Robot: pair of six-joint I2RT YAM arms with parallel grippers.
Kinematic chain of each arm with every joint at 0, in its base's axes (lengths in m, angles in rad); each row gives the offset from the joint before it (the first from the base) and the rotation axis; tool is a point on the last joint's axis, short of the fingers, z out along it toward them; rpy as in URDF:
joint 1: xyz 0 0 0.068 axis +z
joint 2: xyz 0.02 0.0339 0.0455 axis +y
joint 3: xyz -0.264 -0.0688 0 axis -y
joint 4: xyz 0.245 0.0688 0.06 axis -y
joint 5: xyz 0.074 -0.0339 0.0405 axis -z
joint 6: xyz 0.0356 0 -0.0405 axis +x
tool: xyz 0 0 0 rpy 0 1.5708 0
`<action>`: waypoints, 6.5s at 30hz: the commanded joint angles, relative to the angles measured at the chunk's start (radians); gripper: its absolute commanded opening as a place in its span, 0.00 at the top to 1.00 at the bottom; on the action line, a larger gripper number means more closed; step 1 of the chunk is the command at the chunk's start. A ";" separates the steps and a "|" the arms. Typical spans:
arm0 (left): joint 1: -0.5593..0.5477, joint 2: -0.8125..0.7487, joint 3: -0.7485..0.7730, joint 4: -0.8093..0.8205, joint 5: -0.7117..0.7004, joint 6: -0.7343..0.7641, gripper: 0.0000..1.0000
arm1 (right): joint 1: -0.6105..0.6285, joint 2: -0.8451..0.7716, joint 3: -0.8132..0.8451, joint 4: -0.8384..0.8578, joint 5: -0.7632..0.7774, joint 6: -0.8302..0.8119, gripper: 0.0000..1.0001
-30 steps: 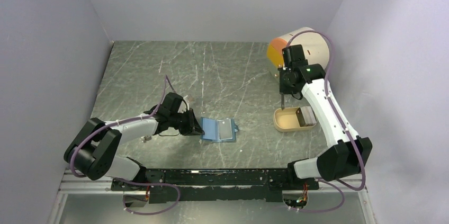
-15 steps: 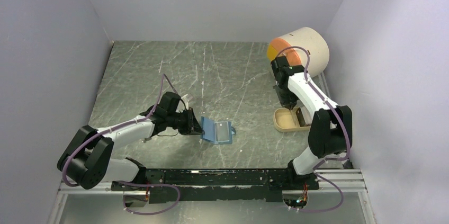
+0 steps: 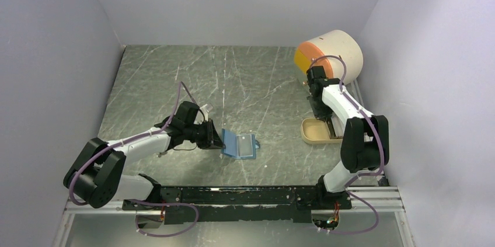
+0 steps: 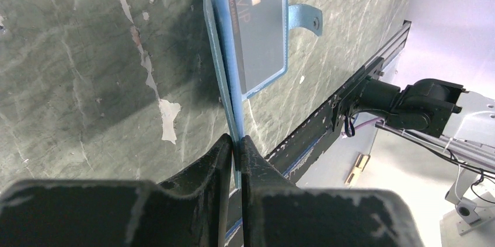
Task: Put the credit cards into the card holder
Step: Place the credit card in the storage box, then pick up the credit card from the storage box, then insert the credit card into the card holder.
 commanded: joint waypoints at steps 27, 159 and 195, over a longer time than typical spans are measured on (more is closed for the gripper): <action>-0.009 -0.032 0.014 0.003 0.048 0.017 0.84 | -0.020 0.011 -0.078 0.069 0.058 -0.015 0.69; -0.010 -0.132 0.035 -0.049 0.037 0.043 0.85 | 0.015 0.046 0.087 -0.115 0.067 0.143 1.00; -0.008 -0.153 -0.056 -0.028 -0.185 -0.248 0.75 | 0.327 -0.249 -0.026 0.439 -0.761 0.621 1.00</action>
